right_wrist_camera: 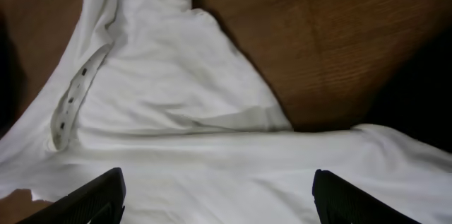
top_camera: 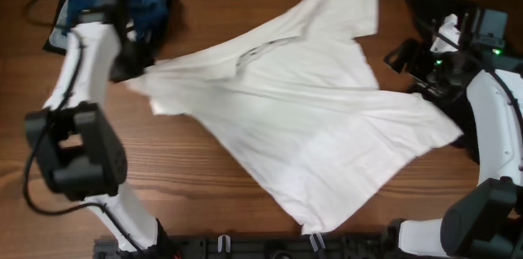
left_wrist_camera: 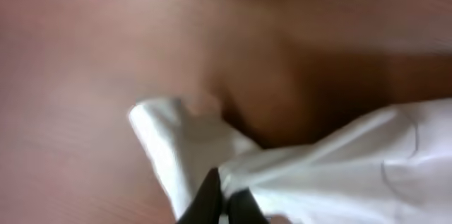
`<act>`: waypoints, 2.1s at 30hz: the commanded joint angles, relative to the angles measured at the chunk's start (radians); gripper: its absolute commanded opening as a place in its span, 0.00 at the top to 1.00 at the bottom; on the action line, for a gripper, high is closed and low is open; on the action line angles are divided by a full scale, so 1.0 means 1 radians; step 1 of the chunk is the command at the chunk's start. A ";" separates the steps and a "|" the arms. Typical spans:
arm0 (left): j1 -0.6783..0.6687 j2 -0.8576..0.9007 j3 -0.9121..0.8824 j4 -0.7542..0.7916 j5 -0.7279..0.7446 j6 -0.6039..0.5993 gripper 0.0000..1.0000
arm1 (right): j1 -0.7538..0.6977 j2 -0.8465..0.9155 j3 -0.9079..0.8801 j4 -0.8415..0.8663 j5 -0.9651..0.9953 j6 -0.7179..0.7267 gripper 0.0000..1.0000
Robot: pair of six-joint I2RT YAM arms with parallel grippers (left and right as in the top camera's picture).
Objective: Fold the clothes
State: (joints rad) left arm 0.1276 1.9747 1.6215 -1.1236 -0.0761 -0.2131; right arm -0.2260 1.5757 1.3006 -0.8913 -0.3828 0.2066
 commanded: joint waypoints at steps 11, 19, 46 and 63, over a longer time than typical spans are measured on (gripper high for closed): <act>0.224 -0.011 -0.001 -0.241 -0.135 -0.113 0.80 | 0.086 0.153 0.024 -0.023 0.094 0.024 0.04; 0.238 -0.011 -0.001 -0.290 -0.142 -0.113 0.60 | 0.238 0.247 0.024 0.103 0.190 0.026 0.04; -0.264 -0.011 -0.001 0.378 0.217 0.229 0.16 | 0.337 0.331 0.022 0.251 0.201 0.006 0.29; -0.534 0.253 0.000 0.846 0.030 0.429 0.14 | 0.296 0.331 0.022 0.205 0.202 0.006 0.19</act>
State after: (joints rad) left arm -0.3985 2.2147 1.6207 -0.2943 -0.0242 0.1795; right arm 0.0746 1.8973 1.3083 -0.6872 -0.1650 0.2077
